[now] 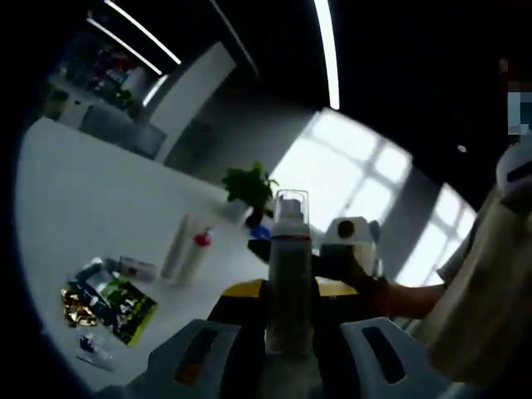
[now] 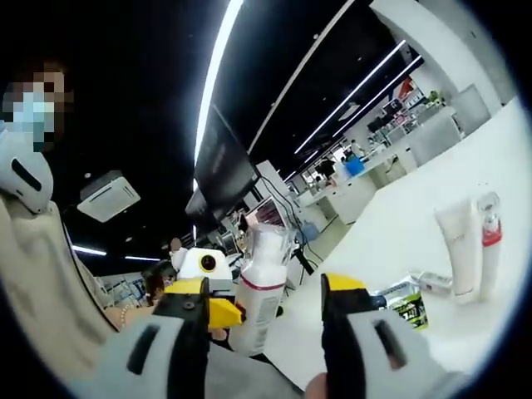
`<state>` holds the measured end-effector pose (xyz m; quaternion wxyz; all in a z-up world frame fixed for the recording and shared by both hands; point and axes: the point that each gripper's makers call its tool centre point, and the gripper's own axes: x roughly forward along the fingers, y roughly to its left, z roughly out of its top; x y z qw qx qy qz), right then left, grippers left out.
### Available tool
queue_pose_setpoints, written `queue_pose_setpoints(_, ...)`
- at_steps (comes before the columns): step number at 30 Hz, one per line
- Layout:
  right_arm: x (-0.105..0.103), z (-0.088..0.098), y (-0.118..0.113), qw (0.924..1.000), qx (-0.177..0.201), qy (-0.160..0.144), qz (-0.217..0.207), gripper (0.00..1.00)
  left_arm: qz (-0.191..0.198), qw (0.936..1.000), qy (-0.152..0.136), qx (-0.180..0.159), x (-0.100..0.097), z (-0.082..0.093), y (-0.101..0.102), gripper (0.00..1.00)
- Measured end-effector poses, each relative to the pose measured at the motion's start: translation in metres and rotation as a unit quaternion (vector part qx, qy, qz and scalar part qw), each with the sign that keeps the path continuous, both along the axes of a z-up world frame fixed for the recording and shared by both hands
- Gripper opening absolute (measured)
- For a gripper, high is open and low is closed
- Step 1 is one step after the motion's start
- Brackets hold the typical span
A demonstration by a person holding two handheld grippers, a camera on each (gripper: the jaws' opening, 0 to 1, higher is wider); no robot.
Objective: Arrange the skincare products in the storage area until every visible bottle or jar stands upright without overlapping.
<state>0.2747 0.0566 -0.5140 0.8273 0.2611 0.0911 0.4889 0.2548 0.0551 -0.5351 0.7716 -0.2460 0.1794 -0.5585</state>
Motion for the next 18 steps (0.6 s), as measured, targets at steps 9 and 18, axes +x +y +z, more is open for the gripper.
queue_pose_setpoints(9,-0.001,0.001,-0.004,1.0000,0.008,0.000,-0.003,0.40,-0.014,0.9999,-0.007,-0.005,-0.005,0.003,-0.007,0.17)
queue_pose_setpoints(18,-0.004,0.006,-0.004,0.9997,0.014,-0.020,0.004,0.25,-0.020,0.9998,-0.007,0.001,-0.004,0.001,-0.011,0.17)
